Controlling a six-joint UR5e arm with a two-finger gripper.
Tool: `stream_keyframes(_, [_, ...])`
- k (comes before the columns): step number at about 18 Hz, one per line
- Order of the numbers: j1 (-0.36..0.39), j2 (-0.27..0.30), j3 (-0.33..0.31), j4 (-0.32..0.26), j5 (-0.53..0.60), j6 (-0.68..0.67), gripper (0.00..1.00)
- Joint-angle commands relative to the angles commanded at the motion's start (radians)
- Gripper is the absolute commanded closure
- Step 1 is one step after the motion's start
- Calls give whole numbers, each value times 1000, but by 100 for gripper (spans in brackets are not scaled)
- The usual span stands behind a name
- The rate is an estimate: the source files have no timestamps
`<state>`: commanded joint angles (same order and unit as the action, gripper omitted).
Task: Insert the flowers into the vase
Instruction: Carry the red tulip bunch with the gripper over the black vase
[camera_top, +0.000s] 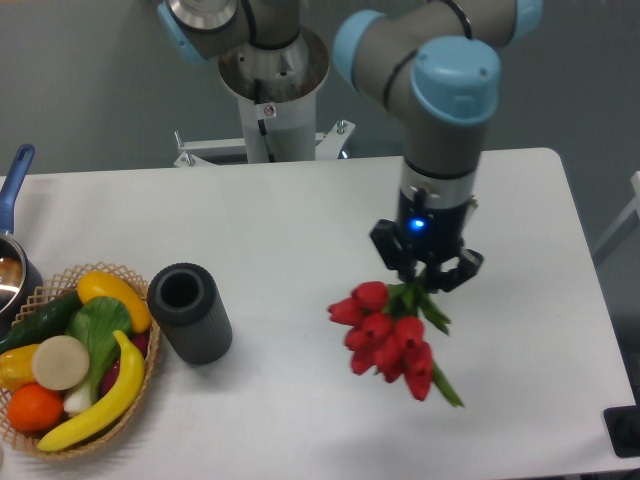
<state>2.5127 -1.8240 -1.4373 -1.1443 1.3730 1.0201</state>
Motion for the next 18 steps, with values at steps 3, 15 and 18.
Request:
stream_keyframes(3, [-6, 6, 3, 14, -60, -29, 100])
stream_keyframes(15, [-46, 6, -52, 313, -630, -279, 100])
stream_keyframes(18, [-52, 2, -60, 311, -764, -287, 100])
